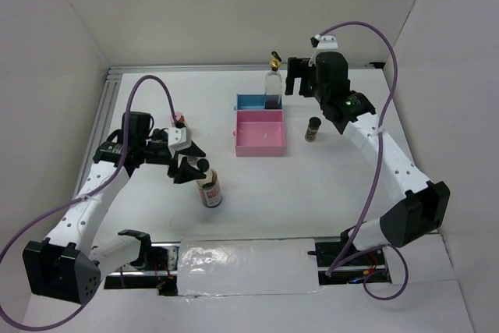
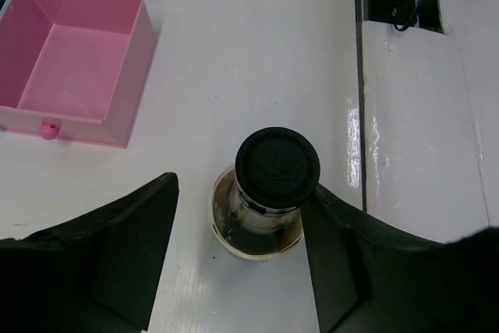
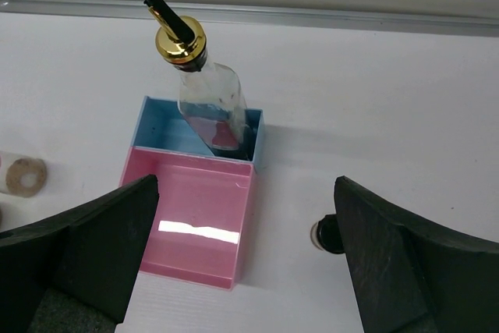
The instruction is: Organize the condiment bottles
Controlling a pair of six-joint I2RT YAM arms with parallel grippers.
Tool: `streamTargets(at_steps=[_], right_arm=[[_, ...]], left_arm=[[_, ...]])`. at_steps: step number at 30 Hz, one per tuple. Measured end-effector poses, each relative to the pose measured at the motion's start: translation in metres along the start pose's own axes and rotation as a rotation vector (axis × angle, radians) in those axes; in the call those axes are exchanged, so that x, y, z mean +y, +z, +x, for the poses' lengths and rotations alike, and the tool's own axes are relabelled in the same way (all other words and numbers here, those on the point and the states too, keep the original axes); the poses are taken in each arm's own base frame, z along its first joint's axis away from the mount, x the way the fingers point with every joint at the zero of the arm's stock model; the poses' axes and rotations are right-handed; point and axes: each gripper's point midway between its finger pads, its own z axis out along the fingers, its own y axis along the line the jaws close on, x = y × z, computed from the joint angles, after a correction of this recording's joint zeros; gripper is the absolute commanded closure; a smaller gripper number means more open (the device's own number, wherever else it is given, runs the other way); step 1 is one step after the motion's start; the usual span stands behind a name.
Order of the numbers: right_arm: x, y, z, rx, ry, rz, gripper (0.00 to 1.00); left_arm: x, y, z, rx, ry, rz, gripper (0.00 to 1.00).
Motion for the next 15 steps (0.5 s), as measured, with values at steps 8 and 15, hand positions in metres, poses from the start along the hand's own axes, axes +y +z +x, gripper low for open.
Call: streamTargets(at_steps=[8, 15], right_arm=[[-0.008, -0.001, 0.01, 0.021, 0.0, 0.026, 0.0], [-0.014, -0.001, 0.011, 0.025, 0.002, 0.043, 0.0]], left_arm=[[-0.009, 0.004, -0.005, -0.027, -0.006, 0.035, 0.24], [-0.013, 0.006, -0.009, -0.046, -0.019, 0.059, 0.65]])
